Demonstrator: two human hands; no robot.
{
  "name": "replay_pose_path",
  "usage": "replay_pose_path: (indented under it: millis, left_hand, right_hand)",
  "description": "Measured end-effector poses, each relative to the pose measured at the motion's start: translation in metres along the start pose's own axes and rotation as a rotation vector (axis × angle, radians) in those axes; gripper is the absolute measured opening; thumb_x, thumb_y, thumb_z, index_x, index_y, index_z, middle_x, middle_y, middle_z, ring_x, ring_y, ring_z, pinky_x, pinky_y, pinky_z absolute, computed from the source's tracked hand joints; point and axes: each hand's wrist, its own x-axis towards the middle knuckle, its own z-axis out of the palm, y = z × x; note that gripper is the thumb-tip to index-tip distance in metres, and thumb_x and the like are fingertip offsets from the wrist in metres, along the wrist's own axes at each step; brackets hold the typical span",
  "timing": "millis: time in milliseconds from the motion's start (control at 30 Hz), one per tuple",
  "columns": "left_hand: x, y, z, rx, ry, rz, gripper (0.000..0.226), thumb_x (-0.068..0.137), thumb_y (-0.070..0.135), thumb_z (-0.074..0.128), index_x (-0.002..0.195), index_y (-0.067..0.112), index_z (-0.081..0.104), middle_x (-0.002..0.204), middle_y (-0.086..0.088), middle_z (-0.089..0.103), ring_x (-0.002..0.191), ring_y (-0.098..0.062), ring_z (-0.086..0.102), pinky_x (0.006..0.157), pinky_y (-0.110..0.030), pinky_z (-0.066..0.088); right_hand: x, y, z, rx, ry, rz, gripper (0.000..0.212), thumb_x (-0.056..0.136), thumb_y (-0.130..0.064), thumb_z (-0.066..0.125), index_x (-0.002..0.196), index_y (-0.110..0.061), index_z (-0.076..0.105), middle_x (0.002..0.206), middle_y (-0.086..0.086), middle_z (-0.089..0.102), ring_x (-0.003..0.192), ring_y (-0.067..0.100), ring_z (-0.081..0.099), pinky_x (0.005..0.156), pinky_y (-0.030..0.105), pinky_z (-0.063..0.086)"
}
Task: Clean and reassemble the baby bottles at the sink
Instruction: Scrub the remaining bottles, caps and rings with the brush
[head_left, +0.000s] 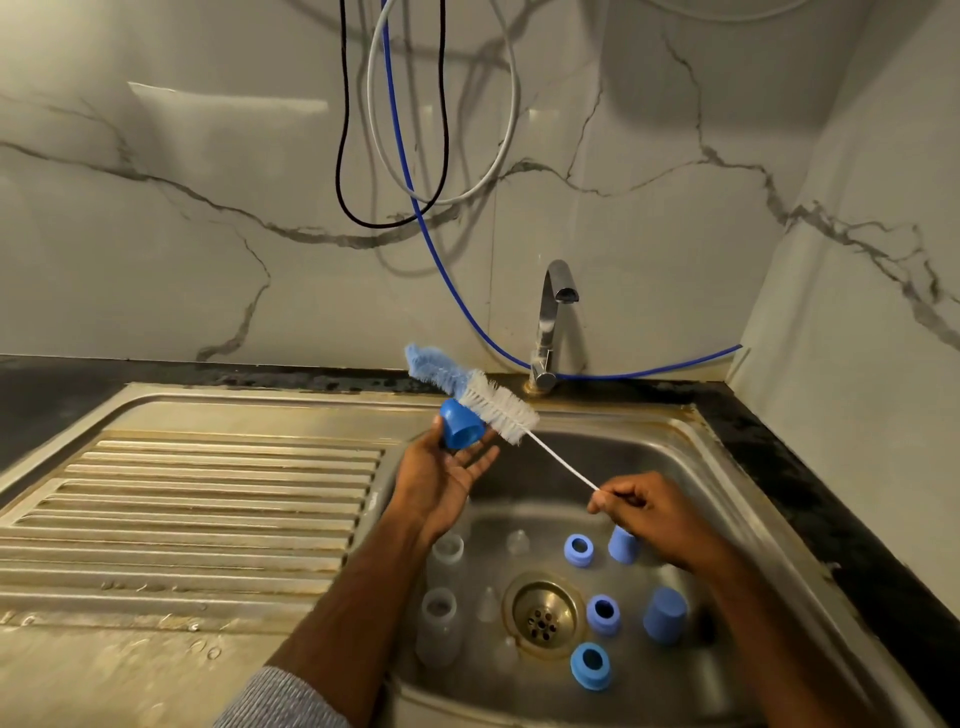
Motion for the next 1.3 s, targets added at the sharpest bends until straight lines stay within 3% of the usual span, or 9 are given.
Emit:
replay_pose_path:
  millis: [67, 200, 333, 433, 600, 700, 800, 1167, 1300]
  left_hand:
    - [0.0, -0.004, 0.001, 0.075, -0.008, -0.007, 0.038, 0.104, 0.04, 0.044, 0.131, 0.016, 0.056, 0.13, -0.019, 0.067, 0.12, -0.034, 0.065, 0.105, -0.051, 0.049]
    - [-0.004, -0.016, 0.009, 0.21, -0.041, 0.076, 0.035, 0.093, 0.023, 0.064, 0.126, 0.013, 0.06, 0.129, -0.014, 0.062, 0.112, -0.029, 0.066, 0.089, -0.042, 0.06]
    - [-0.005, -0.006, -0.001, 0.774, 0.06, 0.339, 0.045, 0.084, 0.016, 0.078, 0.125, 0.021, 0.061, 0.121, -0.001, 0.069, 0.103, -0.012, 0.07, 0.076, -0.02, 0.058]
    - [-0.004, -0.001, -0.008, 0.979, 0.142, 0.461, 0.057, 0.078, 0.016, 0.084, 0.129, 0.02, 0.059, 0.119, 0.009, 0.068, 0.104, -0.005, 0.067, 0.079, -0.018, 0.057]
    - [-0.001, -0.014, -0.006, 0.923, 0.04, 0.48, 0.057, 0.074, 0.009, 0.087, 0.125, 0.017, 0.063, 0.116, 0.008, 0.073, 0.107, -0.002, 0.068, 0.083, -0.015, 0.056]
    - [0.001, -0.006, -0.009, 0.769, 0.07, 0.497, 0.054, 0.076, 0.007, 0.084, 0.125, 0.017, 0.063, 0.113, 0.007, 0.074, 0.104, -0.004, 0.07, 0.079, -0.015, 0.056]
    - [0.001, 0.006, -0.016, 0.742, 0.077, 0.494, 0.053, 0.076, 0.01, 0.084, 0.122, 0.023, 0.063, 0.115, 0.007, 0.072, 0.104, -0.005, 0.07, 0.079, -0.02, 0.058]
    - [0.003, 0.004, -0.015, 0.763, 0.042, 0.482, 0.049, 0.077, 0.011, 0.084, 0.118, 0.027, 0.062, 0.112, 0.009, 0.072, 0.102, -0.002, 0.07, 0.077, -0.017, 0.057]
    - [-0.001, -0.009, -0.008, 0.75, -0.092, 0.442, 0.048, 0.079, 0.017, 0.08, 0.124, 0.019, 0.063, 0.117, 0.006, 0.073, 0.11, -0.011, 0.069, 0.083, -0.02, 0.057]
  right_hand:
    - [-0.001, 0.0, 0.002, -0.016, -0.002, -0.008, 0.021, 0.098, -0.023, 0.062, 0.083, -0.028, 0.077, 0.077, 0.015, 0.071, 0.078, 0.036, 0.067, 0.077, 0.047, 0.056]
    - [0.007, -0.013, 0.022, -0.032, 0.026, -0.052, 0.02, 0.098, -0.026, 0.063, 0.084, -0.036, 0.073, 0.072, -0.002, 0.071, 0.066, 0.014, 0.065, 0.067, 0.028, 0.053]
    - [0.005, -0.001, 0.002, -0.029, -0.026, -0.016, 0.021, 0.098, -0.023, 0.063, 0.085, -0.033, 0.077, 0.081, -0.01, 0.075, 0.078, 0.012, 0.071, 0.08, 0.036, 0.058]
    - [0.003, 0.007, -0.002, -0.083, -0.038, -0.004, 0.023, 0.098, -0.025, 0.063, 0.083, -0.036, 0.076, 0.086, -0.012, 0.076, 0.085, 0.007, 0.071, 0.088, 0.042, 0.057]
    - [0.007, -0.009, 0.019, -0.117, 0.064, -0.053, 0.027, 0.09, -0.057, 0.053, 0.092, -0.039, 0.073, 0.084, -0.015, 0.072, 0.083, 0.004, 0.068, 0.083, 0.041, 0.057]
    - [0.008, -0.004, 0.008, -0.117, 0.129, -0.062, 0.012, 0.095, -0.039, 0.064, 0.089, -0.041, 0.073, 0.086, -0.022, 0.073, 0.087, 0.001, 0.068, 0.086, 0.039, 0.056]
    - [0.005, 0.005, -0.005, -0.118, 0.143, -0.065, 0.022, 0.096, -0.025, 0.066, 0.085, -0.044, 0.071, 0.086, -0.023, 0.073, 0.087, 0.0, 0.068, 0.088, 0.037, 0.056]
    - [0.008, 0.005, -0.002, -0.094, 0.088, -0.049, 0.023, 0.097, -0.023, 0.064, 0.083, -0.038, 0.073, 0.084, -0.02, 0.074, 0.086, 0.0, 0.069, 0.087, 0.033, 0.055]
    - [0.01, 0.0, 0.012, -0.087, 0.123, -0.061, 0.018, 0.097, -0.025, 0.064, 0.084, -0.034, 0.073, 0.08, -0.011, 0.073, 0.079, 0.005, 0.068, 0.079, 0.032, 0.055]
